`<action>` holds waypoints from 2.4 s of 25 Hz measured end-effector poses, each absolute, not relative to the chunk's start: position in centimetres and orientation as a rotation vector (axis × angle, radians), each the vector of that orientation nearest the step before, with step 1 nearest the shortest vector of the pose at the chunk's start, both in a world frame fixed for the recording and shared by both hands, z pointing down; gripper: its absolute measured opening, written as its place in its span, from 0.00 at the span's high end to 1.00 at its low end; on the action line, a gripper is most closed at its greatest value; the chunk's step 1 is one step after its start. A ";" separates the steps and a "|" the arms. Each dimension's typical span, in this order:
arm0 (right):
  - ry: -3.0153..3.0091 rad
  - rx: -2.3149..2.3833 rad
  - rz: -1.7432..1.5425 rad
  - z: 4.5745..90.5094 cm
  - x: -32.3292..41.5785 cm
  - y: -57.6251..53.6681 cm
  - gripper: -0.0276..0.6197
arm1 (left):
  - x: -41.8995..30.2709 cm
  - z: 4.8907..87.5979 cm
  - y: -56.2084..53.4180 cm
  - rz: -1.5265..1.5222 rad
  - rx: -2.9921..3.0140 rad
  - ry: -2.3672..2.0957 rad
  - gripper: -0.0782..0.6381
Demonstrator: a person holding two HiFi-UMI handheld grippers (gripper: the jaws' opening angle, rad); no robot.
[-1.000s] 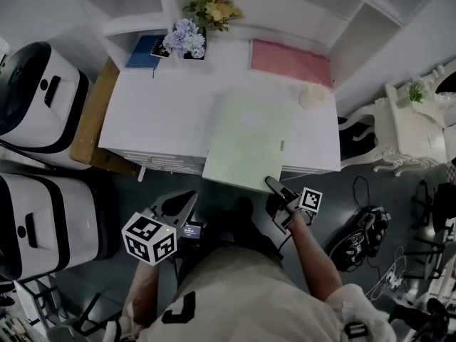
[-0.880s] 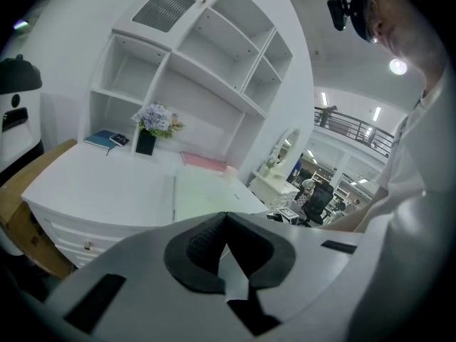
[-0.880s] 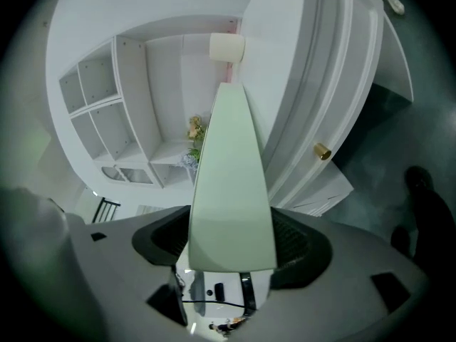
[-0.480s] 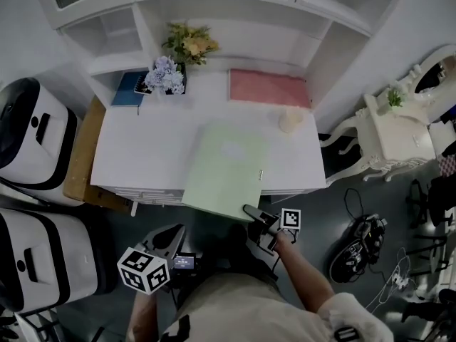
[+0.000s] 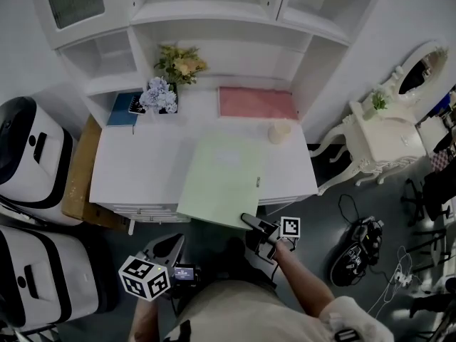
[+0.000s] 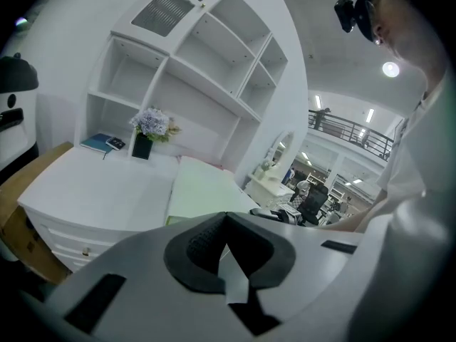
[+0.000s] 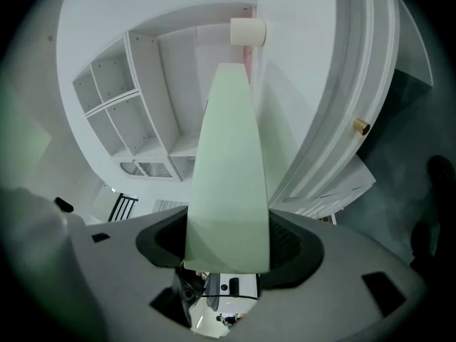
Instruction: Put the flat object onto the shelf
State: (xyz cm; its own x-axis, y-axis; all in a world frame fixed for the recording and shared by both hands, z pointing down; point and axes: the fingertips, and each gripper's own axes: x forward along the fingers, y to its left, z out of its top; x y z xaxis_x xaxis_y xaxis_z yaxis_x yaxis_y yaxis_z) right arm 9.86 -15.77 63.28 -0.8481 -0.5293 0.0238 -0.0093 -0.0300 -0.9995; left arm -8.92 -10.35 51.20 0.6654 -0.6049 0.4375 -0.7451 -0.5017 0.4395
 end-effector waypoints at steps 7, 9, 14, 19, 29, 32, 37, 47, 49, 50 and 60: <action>1.920 -0.576 -1.878 61.4 9.6 -14.9 0.51 | -9.4 50.0 -9.6 0.282 2.321 -1.021 0.87; 1.915 -0.582 -1.874 61.1 9.6 -14.3 0.51 | -9.5 49.6 -9.3 0.277 2.333 -1.019 0.87; 1.917 -0.597 -1.856 60.5 9.0 -12.5 0.51 | -10.3 48.9 -8.2 0.264 2.357 -1.012 0.87; 1.935 -0.592 -1.808 59.3 8.9 -11.0 0.51 | -10.8 48.7 -6.8 0.243 2.381 -1.005 0.87; 1.934 -0.611 -1.735 57.2 9.6 -8.6 0.51 | -10.6 49.2 -5.1 0.230 2.387 -0.943 0.87; 1.934 -0.614 -1.684 56.0 10.1 -8.6 0.51 | -10.1 49.3 -5.2 0.235 2.400 -0.899 0.87; 1.931 -0.623 -1.636 53.7 10.8 -7.9 0.51 | -8.9 49.7 -4.6 0.254 2.414 -0.840 0.87; 1.924 -0.642 -1.564 50.2 13.3 -6.7 0.51 | -5.4 49.6 -4.5 0.273 2.445 -0.727 0.87; 1.921 -0.637 -1.549 49.6 13.9 -6.7 0.51 | -4.6 49.5 -4.5 0.286 2.457 -0.709 0.87; 1.921 -0.636 -1.540 49.3 14.2 -6.7 0.51 | -4.2 49.5 -4.6 0.293 2.461 -0.703 0.87; 1.969 -0.613 -1.469 46.2 18.5 -6.7 0.51 | 1.1 48.3 -4.6 0.313 2.486 -0.705 0.87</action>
